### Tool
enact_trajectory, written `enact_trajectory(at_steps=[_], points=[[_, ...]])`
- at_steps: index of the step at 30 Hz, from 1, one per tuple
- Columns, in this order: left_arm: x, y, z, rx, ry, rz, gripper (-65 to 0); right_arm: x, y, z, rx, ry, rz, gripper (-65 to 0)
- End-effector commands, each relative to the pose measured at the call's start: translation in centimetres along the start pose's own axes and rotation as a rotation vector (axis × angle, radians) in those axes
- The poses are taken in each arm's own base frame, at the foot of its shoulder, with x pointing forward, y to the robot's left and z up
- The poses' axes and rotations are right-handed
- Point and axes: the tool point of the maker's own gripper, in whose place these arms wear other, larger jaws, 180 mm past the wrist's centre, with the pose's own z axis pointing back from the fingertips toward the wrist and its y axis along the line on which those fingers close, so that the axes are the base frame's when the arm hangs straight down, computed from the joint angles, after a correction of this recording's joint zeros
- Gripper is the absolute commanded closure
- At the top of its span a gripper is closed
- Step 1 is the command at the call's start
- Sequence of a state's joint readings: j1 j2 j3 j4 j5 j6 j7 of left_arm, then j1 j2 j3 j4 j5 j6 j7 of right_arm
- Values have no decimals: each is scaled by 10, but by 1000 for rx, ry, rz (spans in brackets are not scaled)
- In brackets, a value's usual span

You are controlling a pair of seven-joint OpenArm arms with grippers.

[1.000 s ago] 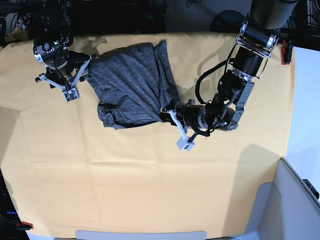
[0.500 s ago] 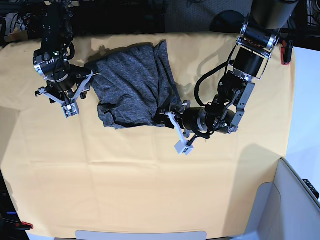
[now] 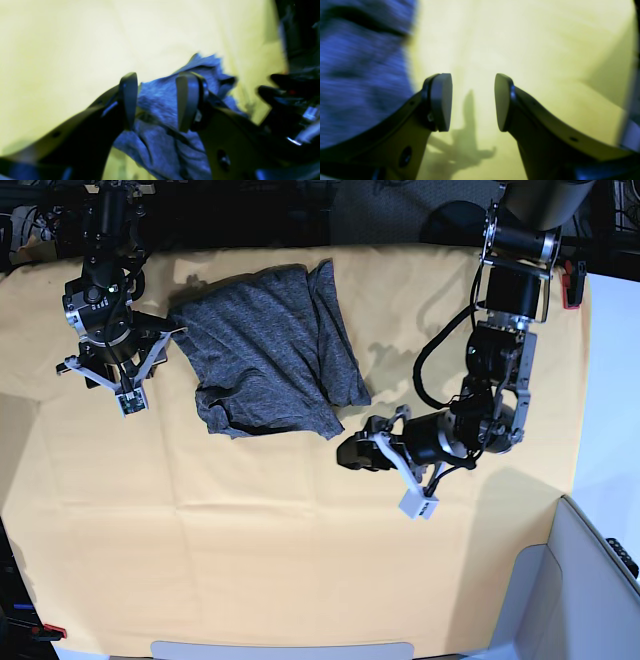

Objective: Fold the T-shirt properly
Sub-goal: 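Open both grippers and lift them off the grey bundle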

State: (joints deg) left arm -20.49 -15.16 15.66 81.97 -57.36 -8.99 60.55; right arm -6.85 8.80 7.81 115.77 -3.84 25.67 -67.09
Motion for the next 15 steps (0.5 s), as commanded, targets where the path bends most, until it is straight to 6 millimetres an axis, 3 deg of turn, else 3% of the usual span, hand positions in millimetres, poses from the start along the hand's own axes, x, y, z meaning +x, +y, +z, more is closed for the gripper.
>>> enact_trajectory(at_steps=[1,5,9,12,15], points=[[8,-5,19,-2,-10,-48,-166,9,-11,4,-45,-28,13,-257],[-19,5,50,35,8,-32,-2,-6,-26,6,-140,36,69,-228],[-49,5,64,47,36,-17,-10,-9,-28,6,-155,49,79,-116],[-86,6,68,57,106,1,-3,-10,-27,5,-154,57,78,-17],[-116,9,69,60,156,46,-3,-12,-26,4,-151,64,77,0]])
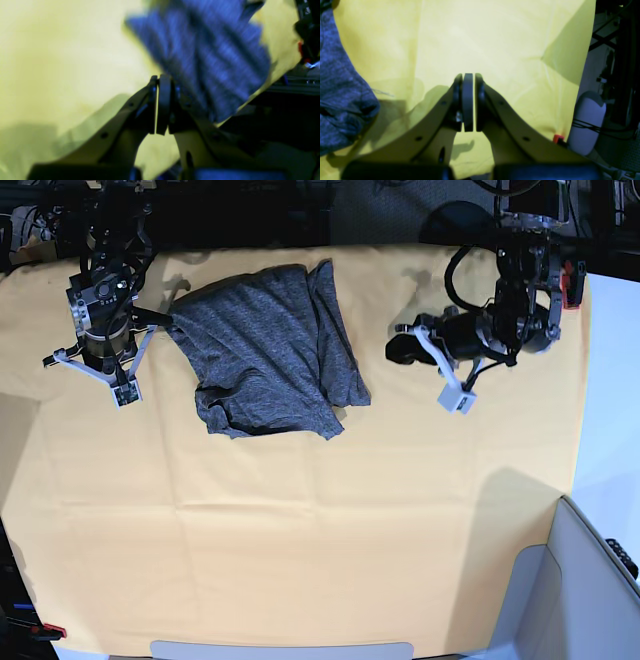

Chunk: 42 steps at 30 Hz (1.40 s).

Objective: Fold the T-shirt properly
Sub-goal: 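Open both grippers and lift them off the grey bundle, then lower the open right gripper onto the bundle's edge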

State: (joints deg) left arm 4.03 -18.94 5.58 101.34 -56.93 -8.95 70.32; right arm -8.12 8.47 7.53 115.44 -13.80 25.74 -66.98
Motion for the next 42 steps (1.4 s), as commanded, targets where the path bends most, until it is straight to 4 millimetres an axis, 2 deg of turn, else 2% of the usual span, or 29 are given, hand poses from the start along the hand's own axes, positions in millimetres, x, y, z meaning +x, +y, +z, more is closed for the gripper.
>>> enact_trajectory(at_steps=[1,3,6,10,13,15,19,27,37,42], points=[[2,-2,4,-9,-13,-10,-3,6,-8,1,-24,-20,2,0],[-8,-1,2,-6,4,6,-3,1,-4,-4,-12,1,5,0],[-12,5,3,21,13,0,-3,-3,4,-8,10,18,18,0],[-16,24,3,135,34,-44,-3,2,28,-7,62,5,69,0],[-19,32,0,191,44,-60,-3,8,49,-4,108,-15,114,0],[-30,36,0,214,65,-56,-3,7,60,-3,132,-13,135,0],[-34,37,0,219,71,-55,-3,3,72,-1,158,-11,157,0],[-34,38,0,222,72,-56,-3,-19,89,3,201,30,180,0],[-34,38,0,225,72,-57,-3,-12,162,29,368,-37,325,0],[-33,40,2,229,73,-59,-2,-10,187,41,426,-64,378,0]])
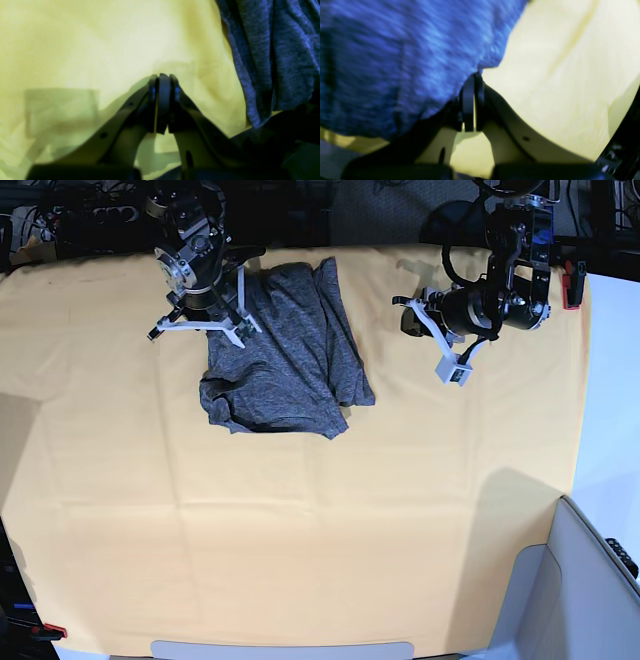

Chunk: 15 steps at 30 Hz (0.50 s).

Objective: Fold the T-shirt properly
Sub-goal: 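Lower the open right gripper onto the bundle's edge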

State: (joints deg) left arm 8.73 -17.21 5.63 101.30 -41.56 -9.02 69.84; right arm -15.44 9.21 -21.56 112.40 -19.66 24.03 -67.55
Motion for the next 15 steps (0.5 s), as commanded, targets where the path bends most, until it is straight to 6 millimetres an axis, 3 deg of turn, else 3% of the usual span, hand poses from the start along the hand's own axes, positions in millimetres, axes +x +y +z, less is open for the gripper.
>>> enact_trajectory(at_steps=[1,7,15], points=[[8,2,6,9,-23,-19,-2,13,30,4,119,-65,-1,0],[8,3,6,12,-24,-18,-2,12,45,10,151,-73,29,0],[12,4,8,15,-34,-20,-2,2,45,19,144,-71,47,0]])
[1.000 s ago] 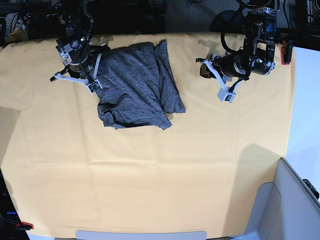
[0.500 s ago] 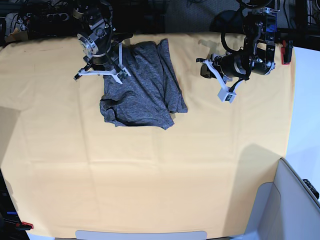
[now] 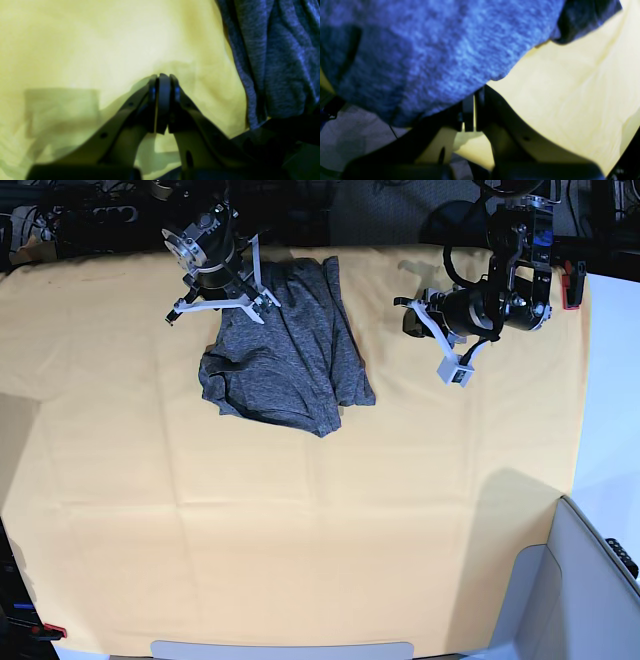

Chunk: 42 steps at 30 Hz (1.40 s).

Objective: Fold the T-shirt properly
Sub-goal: 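Lower the open right gripper onto the bundle's edge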

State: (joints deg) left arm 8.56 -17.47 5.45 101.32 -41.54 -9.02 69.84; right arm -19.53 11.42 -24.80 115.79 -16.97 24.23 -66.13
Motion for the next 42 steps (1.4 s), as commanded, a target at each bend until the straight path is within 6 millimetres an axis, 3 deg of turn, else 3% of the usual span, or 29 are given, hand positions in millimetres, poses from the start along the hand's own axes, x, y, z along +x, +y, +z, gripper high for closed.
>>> enact_trajectory(at_steps=[1,8,20,25,38,42], points=[[10,2,6,8,-30,-19,-2,3,14,2,58,-16,5,0],[10,1,5,7,-28,-21,-2,-9,4,2,34,8,26,0],[8,1,5,6,-23,-20,-2,-37,-61,12,-269,156,109,0],[8,1,5,6,-23,-20,-2,-30,-72,18,-353,172,117,0],[9,1,5,6,-28,-19,-2,26,-119,29,-496,68,64,0],[12,5,7,17,-49,-25,-2,41,-113,25,-435,8,26,0]])
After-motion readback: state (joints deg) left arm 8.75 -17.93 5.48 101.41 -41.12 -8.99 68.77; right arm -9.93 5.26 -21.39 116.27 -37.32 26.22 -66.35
